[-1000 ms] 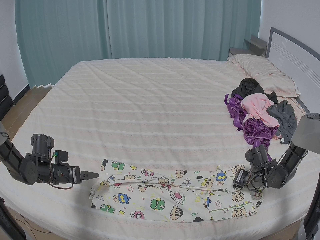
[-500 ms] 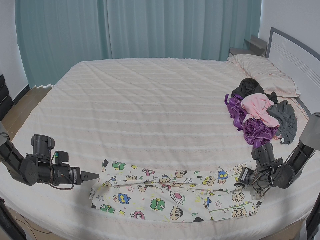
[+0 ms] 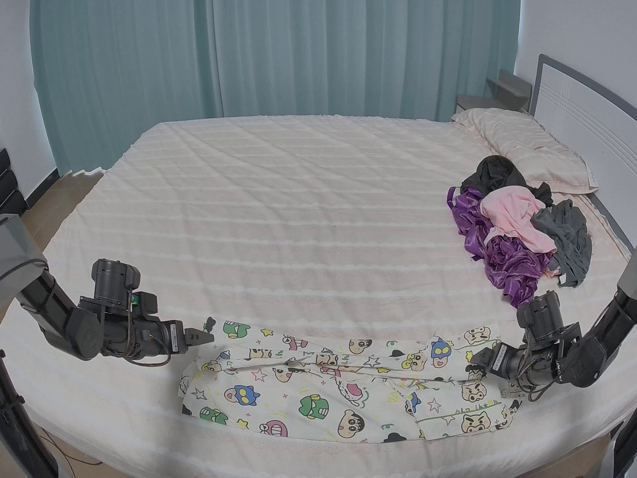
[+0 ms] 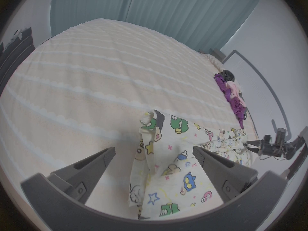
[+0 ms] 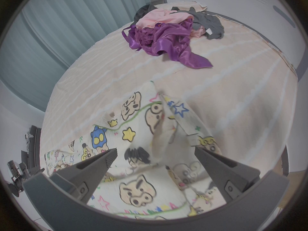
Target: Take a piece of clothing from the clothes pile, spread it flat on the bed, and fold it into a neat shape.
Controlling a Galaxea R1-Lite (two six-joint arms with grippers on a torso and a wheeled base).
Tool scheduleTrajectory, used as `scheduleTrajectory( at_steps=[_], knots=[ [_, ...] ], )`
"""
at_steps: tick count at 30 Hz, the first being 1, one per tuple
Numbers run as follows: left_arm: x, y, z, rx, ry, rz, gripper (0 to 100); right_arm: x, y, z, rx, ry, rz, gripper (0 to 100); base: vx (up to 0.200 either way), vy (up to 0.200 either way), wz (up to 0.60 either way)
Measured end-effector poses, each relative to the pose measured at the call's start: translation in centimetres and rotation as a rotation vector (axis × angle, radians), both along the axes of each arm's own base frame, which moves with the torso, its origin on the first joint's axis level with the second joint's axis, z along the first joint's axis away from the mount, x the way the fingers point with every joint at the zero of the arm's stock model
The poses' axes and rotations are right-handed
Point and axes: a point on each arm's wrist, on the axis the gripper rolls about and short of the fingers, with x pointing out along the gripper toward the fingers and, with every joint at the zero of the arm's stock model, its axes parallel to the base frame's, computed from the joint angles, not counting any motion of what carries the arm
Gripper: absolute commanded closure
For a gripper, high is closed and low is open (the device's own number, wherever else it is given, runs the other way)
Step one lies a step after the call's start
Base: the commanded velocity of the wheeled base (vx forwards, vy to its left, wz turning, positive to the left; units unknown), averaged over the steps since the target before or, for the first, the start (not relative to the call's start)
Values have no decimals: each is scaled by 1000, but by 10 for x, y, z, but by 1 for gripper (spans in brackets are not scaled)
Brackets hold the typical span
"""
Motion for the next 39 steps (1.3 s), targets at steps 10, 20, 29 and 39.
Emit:
scheduleTrajectory(
  at_steps=[10, 20, 29, 39],
  knots=[
    [16, -28, -34, 50, 77, -58, 0, -32, -11, 9, -9, -1, -3, 0, 0, 0, 0],
    [28, -44, -54, 107, 103, -54, 0, -42, -13, 14, 15, -80, 5, 0, 0, 0, 0],
    [27, -52, -60, 102, 120, -69, 100, -48, -15, 10, 17, -79, 7, 0, 0, 0, 0],
    [22, -49, -51, 90, 122, -55, 100, -49, -15, 9, 23, -71, 3, 0, 0, 0, 0]
  ],
)
